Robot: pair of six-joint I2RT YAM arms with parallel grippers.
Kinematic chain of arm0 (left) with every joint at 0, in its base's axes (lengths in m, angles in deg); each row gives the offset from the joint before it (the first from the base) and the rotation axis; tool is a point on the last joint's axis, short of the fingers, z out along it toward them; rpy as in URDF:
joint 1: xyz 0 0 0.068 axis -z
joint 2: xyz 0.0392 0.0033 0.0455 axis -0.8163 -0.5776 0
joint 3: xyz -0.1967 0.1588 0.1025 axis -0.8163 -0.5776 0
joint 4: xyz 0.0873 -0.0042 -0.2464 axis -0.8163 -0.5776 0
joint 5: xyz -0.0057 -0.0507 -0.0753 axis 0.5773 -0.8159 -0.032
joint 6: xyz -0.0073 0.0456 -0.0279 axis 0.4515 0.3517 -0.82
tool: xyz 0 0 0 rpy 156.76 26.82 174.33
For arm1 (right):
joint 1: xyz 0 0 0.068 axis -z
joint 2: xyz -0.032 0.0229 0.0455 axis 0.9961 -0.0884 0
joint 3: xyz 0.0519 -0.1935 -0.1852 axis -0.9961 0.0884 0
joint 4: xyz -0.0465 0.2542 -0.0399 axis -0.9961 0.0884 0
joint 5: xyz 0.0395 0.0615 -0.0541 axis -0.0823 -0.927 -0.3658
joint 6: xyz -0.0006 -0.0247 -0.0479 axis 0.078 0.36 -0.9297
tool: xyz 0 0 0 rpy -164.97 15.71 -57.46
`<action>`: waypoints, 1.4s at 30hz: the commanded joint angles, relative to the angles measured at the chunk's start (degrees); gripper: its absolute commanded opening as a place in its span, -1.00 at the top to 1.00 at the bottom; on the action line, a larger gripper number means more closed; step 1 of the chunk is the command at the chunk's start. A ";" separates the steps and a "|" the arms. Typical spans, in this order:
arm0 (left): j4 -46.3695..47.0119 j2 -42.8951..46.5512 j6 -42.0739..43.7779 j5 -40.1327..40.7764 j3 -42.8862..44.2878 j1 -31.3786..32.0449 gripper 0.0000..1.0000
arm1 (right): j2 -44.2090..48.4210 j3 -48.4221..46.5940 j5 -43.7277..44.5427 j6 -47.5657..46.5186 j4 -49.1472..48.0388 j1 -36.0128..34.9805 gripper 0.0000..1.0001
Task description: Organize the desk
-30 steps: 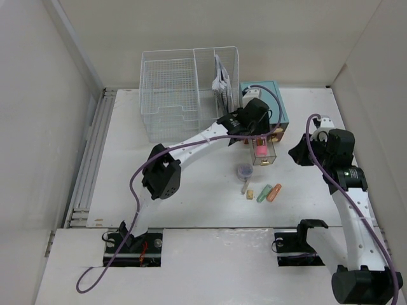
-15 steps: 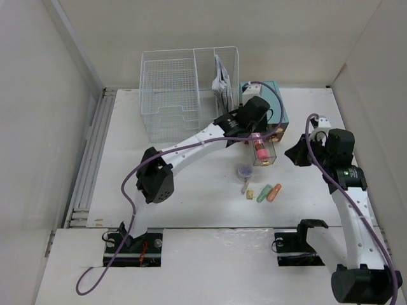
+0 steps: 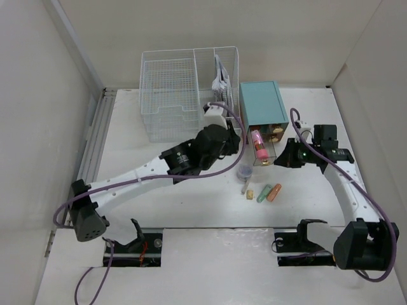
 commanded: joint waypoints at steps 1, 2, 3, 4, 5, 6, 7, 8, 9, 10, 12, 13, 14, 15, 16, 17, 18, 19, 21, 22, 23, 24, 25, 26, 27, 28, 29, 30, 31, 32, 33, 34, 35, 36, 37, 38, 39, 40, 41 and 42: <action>3.37 -0.11 -1.83 -3.21 -7.97 1.52 0.44 | -1.39 -3.26 -0.52 -1.52 0.02 -0.98 1.00; 4.33 -0.11 -2.79 -3.22 -9.22 2.30 0.31 | -1.40 -3.26 -0.51 -1.52 0.02 -1.59 1.00; 5.73 -0.11 -3.40 -3.22 -10.45 3.01 0.09 | -2.36 -3.26 0.01 -1.52 -0.85 -1.60 1.00; 6.88 -0.11 -3.41 -4.70 -11.68 3.02 -0.05 | -3.93 -3.26 0.02 -1.00 -1.38 -2.56 1.00; 7.84 -0.72 -4.11 -4.71 -13.70 3.89 -0.18 | -4.91 -3.26 0.02 -0.99 -2.43 -3.35 1.00; 8.64 -1.77 -4.90 -5.24 -14.24 4.85 -0.28 | -5.87 -3.26 0.71 -0.38 -2.44 -3.88 1.00; 8.64 -2.30 -5.43 -5.24 -14.24 4.86 -0.33 | -7.97 -4.65 1.33 -0.38 -3.31 -3.88 1.00; 8.64 -2.83 -5.95 -4.28 -14.76 5.91 -0.37 | -8.86 -4.67 1.86 0.49 -4.80 -4.58 1.00; 9.17 -3.70 -6.66 -3.67 -14.77 6.44 -0.37 | -9.65 -5.28 1.86 0.50 -5.69 -5.11 1.00; 9.17 -3.71 -6.66 -2.79 -15.29 7.23 -0.44 | -10.88 -6.07 2.64 1.02 -7.78 -6.07 1.00; 9.69 -4.33 -7.45 -2.17 -15.91 7.84 -0.47 | -11.76 -6.68 2.65 2.43 -10.17 -6.69 1.00; 9.70 -4.94 -7.45 -2.17 -15.91 7.85 -0.47 | -11.77 -6.69 2.65 3.48 -11.40 -6.70 1.00; 9.70 -5.72 -8.06 -1.21 -15.91 8.37 -0.51 | -12.99 -7.73 3.43 4.01 -12.45 -7.31 1.00; 9.70 -5.73 -8.07 -0.68 -15.91 8.38 -0.51 | -13.52 -7.74 4.05 4.02 -13.85 -7.31 1.00; 9.70 -6.60 -8.07 -0.15 -15.91 8.38 -0.51 | -14.23 -8.53 4.06 4.63 -14.65 -7.31 1.00; 9.70 -7.48 -8.07 0.38 -16.61 8.38 -0.51 | -14.84 -9.32 4.06 5.24 -15.36 -7.83 1.00; 9.70 -7.49 -8.07 0.91 -16.62 8.38 -0.54 | -16.15 -9.33 4.06 5.25 -16.23 -7.84 1.00; 10.66 -8.45 -8.07 0.91 -17.40 8.38 -0.54 | -16.69 -9.85 4.84 5.86 -18.07 -7.84 1.00; 11.28 -10.38 -8.07 2.05 -17.93 8.38 -0.54 | -18.35 -10.46 4.85 6.57 -19.75 -7.84 1.00; 11.28 -11.26 -8.07 2.05 -17.93 8.38 -0.54 | -18.97 -10.47 4.85 6.57 -21.15 -8.36 1.00; 11.28 -12.92 -8.07 2.84 -17.33 8.38 -0.54 | -19.59 -10.99 4.85 7.35 -21.86 -8.37 1.00; 11.28 -13.72 -7.46 3.37 -16.62 8.38 -0.54 | -20.64 -11.60 5.63 7.36 -22.48 -9.15 1.00; 11.28 -14.60 -7.45 4.15 -16.62 8.38 -0.54 | -20.65 -11.61 6.16 7.36 -22.48 -9.16 1.00; 11.28 -15.48 -6.93 4.95 -15.57 8.38 -0.54 | -21.43 -12.31 6.17 7.36 -23.96 -9.16 1.00; 11.28 -17.14 -6.93 5.56 -15.04 8.38 -0.56 | -21.44 -12.31 6.17 7.88 -24.50 -9.68 1.00; 11.28 -17.94 -6.23 6.35 -14.51 8.38 -0.56 | -22.22 -12.84 6.95 7.89 -24.50 -9.69 1.00; 11.28 -18.65 -6.22 7.06 -13.64 8.38 -0.56 | -23.01 -13.54 7.48 7.89 -25.37 -9.69 1.00; 11.28 -19.70 -5.53 7.06 -13.63 8.38 -0.56 | -23.02 -13.54 7.49 8.41 -25.99 -9.69 1.00; 11.28 -19.71 -5.52 7.59 -13.11 8.38 -0.56 | -23.80 -14.41 7.49 8.41 -26.00 -9.69 1.00; 12.15 -20.23 -5.52 7.59 -13.10 8.38 -0.56 | -24.33 -14.95 8.18 8.41 -26.78 -9.69 1.00; 13.03 -20.23 -4.91 7.59 -13.10 8.38 -0.56 | -24.34 -14.95 8.19 8.41 -27.92 -9.69 1.00; 13.82 -20.23 -4.38 7.59 -13.10 8.38 -0.58 | -24.34 -15.47 8.97 8.41 -28.45 -9.69 1.00; 14.53 -20.84 -4.38 7.59 -13.10 8.38 -0.58 | -25.04 -15.48 8.98 8.41 -28.46 -9.69 1.00; 14.53 -20.85 -4.38 7.59 -12.32 8.38 -0.58 | -25.65 -16.09 9.68 9.02 -28.98 -9.69 1.00; 14.53 -21.46 -3.68 8.29 -11.79 8.38 -0.58 | -25.66 -16.09 10.21 9.03 -28.99 -9.69 1.00; 15.06 -22.25 -2.89 8.29 -11.78 8.38 -0.58 | -26.53 -16.62 10.21 9.03 -28.99 -9.69 1.00; 15.06 -22.78 -2.88 8.29 -10.91 8.38 -0.58 | -27.49 -16.62 10.21 9.03 -28.99 -9.69 1.00; 15.06 -22.78 -2.19 8.29 -9.86 8.38 -0.58 | -27.50 -17.23 10.73 9.03 -29.51 -9.69 1.00; 15.84 -23.57 -2.18 8.29 -9.85 8.38 -0.61 | -28.20 -17.24 10.74 9.03 -29.51 -9.69 1.00; 15.85 -24.44 -1.22 8.29 -9.24 8.38 -0.61 | -28.82 -17.24 10.74 9.03 -29.51 -9.69 1.00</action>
